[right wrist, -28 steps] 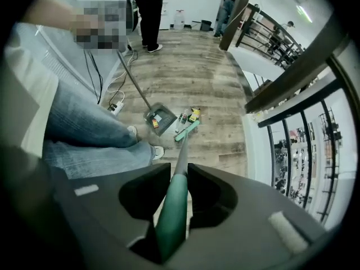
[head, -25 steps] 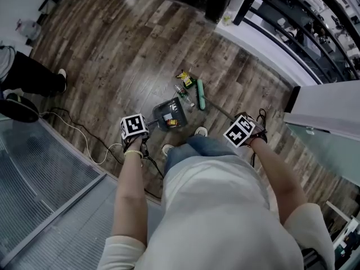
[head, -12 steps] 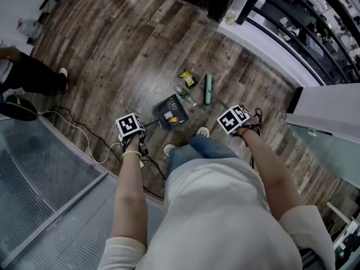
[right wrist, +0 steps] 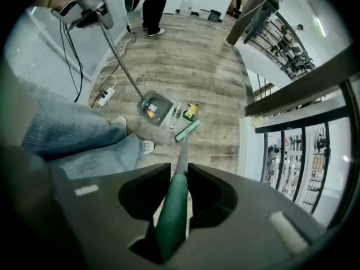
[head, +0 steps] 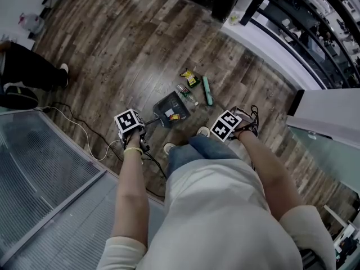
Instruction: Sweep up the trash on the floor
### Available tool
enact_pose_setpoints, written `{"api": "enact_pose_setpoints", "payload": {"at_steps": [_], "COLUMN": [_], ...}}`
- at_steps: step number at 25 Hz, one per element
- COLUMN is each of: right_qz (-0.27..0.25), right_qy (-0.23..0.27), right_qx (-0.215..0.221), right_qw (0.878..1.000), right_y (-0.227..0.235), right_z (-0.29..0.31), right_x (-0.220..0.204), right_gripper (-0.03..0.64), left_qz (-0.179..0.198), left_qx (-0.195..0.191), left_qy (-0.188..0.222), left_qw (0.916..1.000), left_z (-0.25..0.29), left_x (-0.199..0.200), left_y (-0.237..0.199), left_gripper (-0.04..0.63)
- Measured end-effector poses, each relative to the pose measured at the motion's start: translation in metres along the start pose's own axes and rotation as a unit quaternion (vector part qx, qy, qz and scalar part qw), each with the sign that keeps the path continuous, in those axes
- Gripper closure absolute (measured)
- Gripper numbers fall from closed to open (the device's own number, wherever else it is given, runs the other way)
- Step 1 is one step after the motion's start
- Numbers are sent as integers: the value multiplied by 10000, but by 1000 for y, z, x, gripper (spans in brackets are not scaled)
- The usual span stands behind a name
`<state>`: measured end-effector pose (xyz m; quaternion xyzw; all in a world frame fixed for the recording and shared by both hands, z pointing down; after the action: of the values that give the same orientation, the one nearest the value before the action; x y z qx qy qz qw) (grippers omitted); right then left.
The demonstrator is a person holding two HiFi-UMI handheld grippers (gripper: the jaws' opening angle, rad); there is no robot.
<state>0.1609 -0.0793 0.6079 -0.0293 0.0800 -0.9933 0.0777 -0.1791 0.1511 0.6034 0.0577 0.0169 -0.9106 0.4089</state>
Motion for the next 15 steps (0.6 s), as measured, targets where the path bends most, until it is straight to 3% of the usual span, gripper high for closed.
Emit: {"api": "enact_pose_setpoints", "payload": {"at_steps": [12, 15], "right_qz": [-1323, -1445], "right_qy": [150, 215], "right_qx": [-62, 15], "right_qw": [9911, 9893], "right_y": [-37, -44], "right_z": [-7, -8], "right_x": [4, 4], "right_gripper": [515, 515], "left_qz": [7, 15], "left_qx": [64, 79], "left_qy": [26, 12], "left_qw": [10000, 10000], "left_z": [1, 3], "left_x": [2, 3], "left_y": [7, 10], "left_gripper": [502, 502]}}
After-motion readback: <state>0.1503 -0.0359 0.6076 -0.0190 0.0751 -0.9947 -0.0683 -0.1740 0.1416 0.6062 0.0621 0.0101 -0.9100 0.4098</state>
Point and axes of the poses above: the fingertips, and each gripper's own axes: z forward along the fingers, y to its right, x out of its top, the point moved 6 cm from there along -z, backward along the fingers, and after that the axes turned 11 degrees about z, right-handed, at the moved point
